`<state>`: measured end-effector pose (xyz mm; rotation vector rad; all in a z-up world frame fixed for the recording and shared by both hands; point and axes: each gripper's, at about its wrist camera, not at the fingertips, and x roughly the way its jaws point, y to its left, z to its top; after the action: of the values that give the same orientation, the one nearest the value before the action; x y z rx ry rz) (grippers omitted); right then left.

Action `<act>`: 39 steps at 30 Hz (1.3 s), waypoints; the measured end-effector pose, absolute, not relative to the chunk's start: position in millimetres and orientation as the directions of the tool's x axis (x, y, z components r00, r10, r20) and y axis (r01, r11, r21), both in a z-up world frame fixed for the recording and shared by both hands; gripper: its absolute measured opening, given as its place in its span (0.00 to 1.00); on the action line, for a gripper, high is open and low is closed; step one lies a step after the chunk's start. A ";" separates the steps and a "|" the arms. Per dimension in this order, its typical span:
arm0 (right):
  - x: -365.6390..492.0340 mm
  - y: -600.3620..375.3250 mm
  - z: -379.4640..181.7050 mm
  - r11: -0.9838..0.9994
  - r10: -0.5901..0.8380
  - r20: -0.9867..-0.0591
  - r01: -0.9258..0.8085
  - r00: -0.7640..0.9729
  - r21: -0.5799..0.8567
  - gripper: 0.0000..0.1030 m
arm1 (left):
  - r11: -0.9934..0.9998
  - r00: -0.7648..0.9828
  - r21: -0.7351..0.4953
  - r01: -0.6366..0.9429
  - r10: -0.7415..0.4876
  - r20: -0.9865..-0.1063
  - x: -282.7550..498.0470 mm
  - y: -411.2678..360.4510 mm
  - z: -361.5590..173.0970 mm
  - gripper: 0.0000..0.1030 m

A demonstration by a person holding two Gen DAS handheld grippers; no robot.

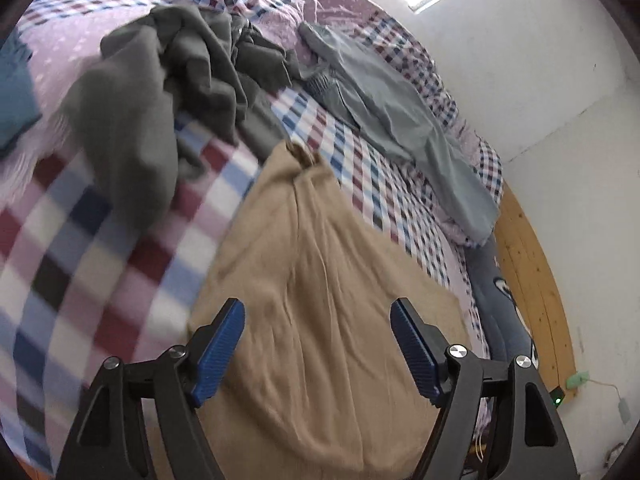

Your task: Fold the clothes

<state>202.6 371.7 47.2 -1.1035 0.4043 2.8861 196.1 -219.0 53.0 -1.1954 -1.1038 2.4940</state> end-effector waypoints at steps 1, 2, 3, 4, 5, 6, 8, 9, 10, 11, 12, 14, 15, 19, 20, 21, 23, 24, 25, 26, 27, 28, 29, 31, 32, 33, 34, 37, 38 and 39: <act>204.5 374.3 46.7 -0.965 -0.074 -0.664 -0.114 -0.744 0.234 0.67 | -0.717 -0.666 -0.681 0.152 0.435 -0.606 201.9 -215.2 54.1 0.77; 206.2 377.9 45.7 -0.963 -0.094 -0.660 -0.100 -0.745 0.250 0.67 | -0.719 -0.664 -0.679 0.147 0.437 -0.607 207.0 -211.1 54.3 0.77; 206.7 382.4 43.7 -0.958 -0.105 -0.661 -0.102 -0.743 0.267 0.67 | -0.720 -0.661 -0.678 0.144 0.440 -0.608 212.0 -206.8 54.2 0.77; 207.4 388.1 40.1 -0.950 -0.115 -0.668 -0.114 -0.736 0.289 0.67 | -0.722 -0.658 -0.678 0.141 0.443 -0.609 217.0 -202.5 54.0 0.77; 207.8 393.8 36.9 -0.942 -0.125 -0.673 -0.127 -0.729 0.312 0.67 | -0.727 -0.654 -0.672 0.140 0.441 -0.614 220.8 -198.1 53.7 0.77; 208.2 398.9 35.1 -0.931 -0.136 -0.672 -0.138 -0.728 0.337 0.66 | -0.739 -0.650 -0.659 0.138 0.435 -0.623 223.2 -193.5 53.5 0.77; 209.8 407.9 33.0 -0.908 -0.166 -0.659 -0.147 -0.734 0.392 0.60 | -0.768 -0.643 -0.626 0.131 0.415 -0.644 226.5 -184.9 53.4 0.77; 210.6 412.4 32.0 -0.895 -0.181 -0.652 -0.151 -0.737 0.419 0.51 | -0.787 -0.640 -0.602 0.133 0.396 -0.659 227.3 -181.6 53.2 0.77; 211.5 415.6 31.3 -0.886 -0.190 -0.647 -0.155 -0.739 0.438 0.45 | -0.798 -0.635 -0.586 0.141 0.382 -0.672 228.5 -181.1 51.9 0.77; 212.0 416.1 31.3 -0.883 -0.194 -0.645 -0.155 -0.739 0.443 0.43 | -0.805 -0.630 -0.574 0.150 0.370 -0.682 230.0 -181.4 50.2 0.77; 212.0 415.3 31.3 -0.882 -0.202 -0.643 -0.149 -0.738 0.448 0.41 | -0.805 -0.623 -0.571 0.163 0.364 -0.692 230.7 -183.1 47.7 0.77; 210.9 412.0 30.1 -0.883 -0.213 -0.646 -0.138 -0.733 0.448 0.39 | -0.798 -0.616 -0.573 0.186 0.360 -0.701 231.6 -187.1 44.2 0.77; 210.1 409.9 29.3 -0.885 -0.217 -0.650 -0.134 -0.729 0.446 0.38 | -0.794 -0.615 -0.575 0.194 0.359 -0.703 232.3 -189.0 42.7 0.77; 209.4 412.4 24.1 -0.871 -0.217 -0.655 -0.158 -0.724 0.464 0.38 | -0.792 -0.614 -0.579 0.196 0.361 -0.702 232.3 -189.3 40.4 0.76; 209.6 416.4 21.7 -0.860 -0.219 -0.654 -0.174 -0.724 0.480 0.38 | -0.793 -0.606 -0.574 0.202 0.360 -0.710 230.6 -188.4 38.0 0.76; 209.8 420.3 19.3 -0.848 -0.220 -0.653 -0.189 -0.725 0.496 0.39 | -0.796 -0.595 -0.568 0.210 0.357 -0.720 228.5 -187.3 35.1 0.76; 209.7 427.4 14.7 -0.823 -0.227 -0.651 -0.215 -0.724 0.526 0.39 | -0.799 -0.591 -0.562 0.214 0.353 -0.726 226.4 -185.3 32.4 0.76; 208.3 429.2 12.5 -0.812 -0.240 -0.650 -0.218 -0.721 0.542 0.39 | -0.800 -0.590 -0.560 0.215 0.350 -0.728 225.5 -184.3 31.3 0.75; 206.9 431.1 10.3 -0.800 -0.253 -0.648 -0.221 -0.719 0.558 0.39 | -0.802 -0.589 -0.557 0.216 0.348 -0.730 224.6 -183.3 30.2 0.73; 205.3 430.9 9.2 -0.797 -0.262 -0.647 -0.218 -0.715 0.564 0.39 | -0.803 -0.591 -0.556 0.217 0.345 -0.729 224.4 -182.8 30.0 0.70; 203.2 427.1 9.9 -0.806 -0.265 -0.650 -0.206 -0.712 0.554 0.39 | -0.806 -0.591 -0.549 0.224 0.336 -0.734 224.3 -182.8 29.4 0.62; 201.2 423.3 10.5 -0.816 -0.268 -0.653 -0.194 -0.709 0.545 0.39 | -0.808 -0.588 -0.540 0.235 0.324 -0.741 224.5 -183.8 28.6 0.51; 199.0 418.7 11.1 -0.827 -0.270 -0.656 -0.180 -0.705 0.532 0.39 | -0.810 -0.585 -0.532 0.247 0.313 -0.748 224.7 -185.0 27.7 0.45; 194.4 406.8 11.9 -0.854 -0.269 -0.668 -0.149 -0.694 0.498 0.39 | -0.804 -0.582 -0.528 0.274 0.299 -0.756 226.0 -189.7 25.4 0.23; 191.6 401.0 10.5 -0.868 -0.266 -0.681 -0.138 -0.682 0.478 0.38 | -0.797 -0.583 -0.534 0.282 0.299 -0.755 226.7 -192.6 24.1 0.21; 188.9 396.3 8.3 -0.877 -0.266 -0.693 -0.131 -0.670 0.463 0.38 | -0.789 -0.585 -0.542 0.289 0.302 -0.753 227.4 -195.5 22.8 0.18; 186.5 393.1 6.5 -0.884 -0.262 -0.705 -0.129 -0.659 0.449 0.38 | -0.787 -0.586 -0.545 0.291 0.303 -0.751 227.7 -197.0 22.2 0.14; 186.1 390.5 3.9 -0.902 -0.218 -0.735 -0.155 -0.642 0.403 0.38 | -0.786 -0.588 -0.546 0.290 0.304 -0.750 228.0 -198.8 21.3 0.09; 188.4 393.0 4.5 -0.900 -0.212 -0.734 -0.164 -0.645 0.403 0.38 | -0.786 -0.588 -0.546 0.289 0.304 -0.749 228.0 -199.2 21.1 0.09; 190.9 395.8 5.8 -0.898 -0.207 -0.731 -0.170 -0.650 0.406 0.38 | -0.786 -0.589 -0.547 0.288 0.305 -0.749 227.9 -199.6 20.8 0.09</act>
<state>190.9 395.8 5.8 -1.3222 0.7137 2.7827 227.9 -199.6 20.8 -1.4199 -1.0239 2.5966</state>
